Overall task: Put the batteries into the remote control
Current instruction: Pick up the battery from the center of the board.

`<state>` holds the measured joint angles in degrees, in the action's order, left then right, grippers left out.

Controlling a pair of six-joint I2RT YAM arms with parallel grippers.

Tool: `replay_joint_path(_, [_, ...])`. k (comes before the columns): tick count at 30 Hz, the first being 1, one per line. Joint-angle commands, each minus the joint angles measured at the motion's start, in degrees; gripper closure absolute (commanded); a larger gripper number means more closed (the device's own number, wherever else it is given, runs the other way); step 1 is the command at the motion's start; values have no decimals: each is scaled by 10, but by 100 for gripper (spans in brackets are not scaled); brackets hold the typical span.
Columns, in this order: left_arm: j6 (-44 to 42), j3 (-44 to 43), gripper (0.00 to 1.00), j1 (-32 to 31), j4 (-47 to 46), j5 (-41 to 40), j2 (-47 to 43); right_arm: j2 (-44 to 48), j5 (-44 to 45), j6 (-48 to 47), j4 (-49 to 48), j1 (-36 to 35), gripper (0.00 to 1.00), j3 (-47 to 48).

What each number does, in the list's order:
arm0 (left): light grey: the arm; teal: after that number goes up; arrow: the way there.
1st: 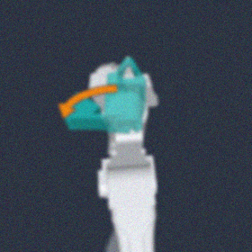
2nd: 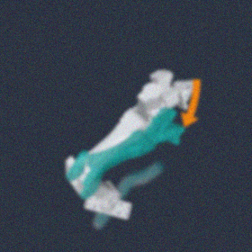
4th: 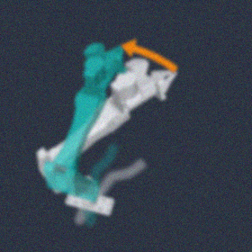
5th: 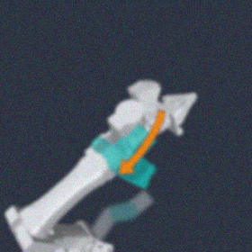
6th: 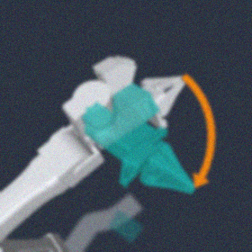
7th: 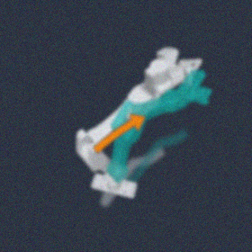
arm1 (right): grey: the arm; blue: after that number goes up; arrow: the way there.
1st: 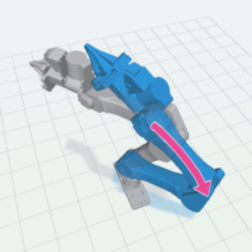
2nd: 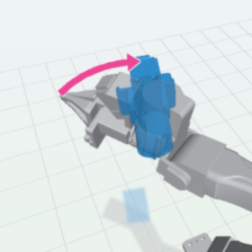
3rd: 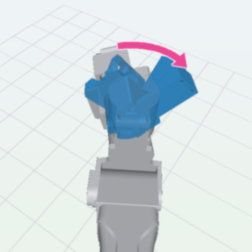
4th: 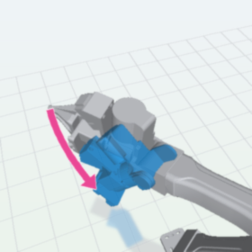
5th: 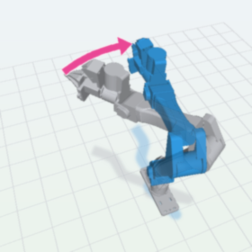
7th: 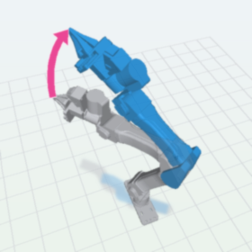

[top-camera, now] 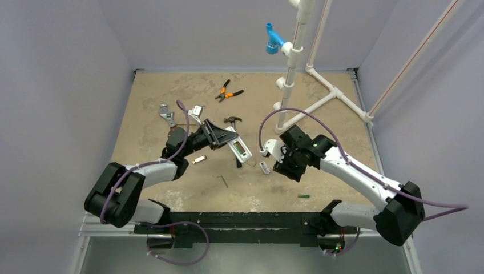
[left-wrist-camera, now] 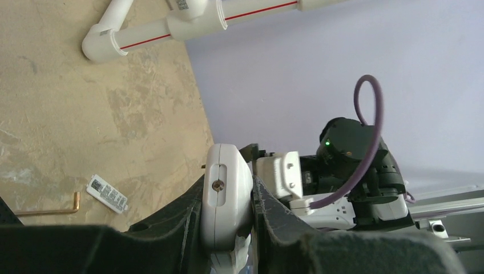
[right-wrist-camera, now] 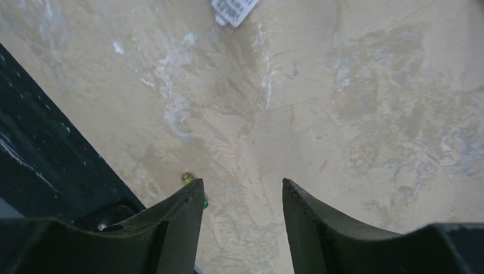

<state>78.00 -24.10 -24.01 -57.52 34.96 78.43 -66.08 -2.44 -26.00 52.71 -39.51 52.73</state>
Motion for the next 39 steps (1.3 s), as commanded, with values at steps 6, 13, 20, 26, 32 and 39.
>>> replay_joint_path(6, [-6,-17,100,7,-7,14,-22,-65,-8,-87,92,0,49,-11])
replay_joint_path(13, [-5,-21,100,7,-4,19,-24,-82,-4,-77,85,-9,49,-37])
replay_joint_path(20, [-13,-21,100,8,13,17,-35,-105,15,-49,74,-36,49,-69])
replay_joint_path(26, [-21,-23,100,8,26,15,-42,-116,23,-45,72,-41,49,-77])
replay_joint_path(32, [-21,-20,100,8,27,14,-42,-130,46,-42,60,-50,49,-85])
replay_joint_path(39, [-13,-17,100,32,23,18,-45,-153,62,-32,44,-62,51,-99])
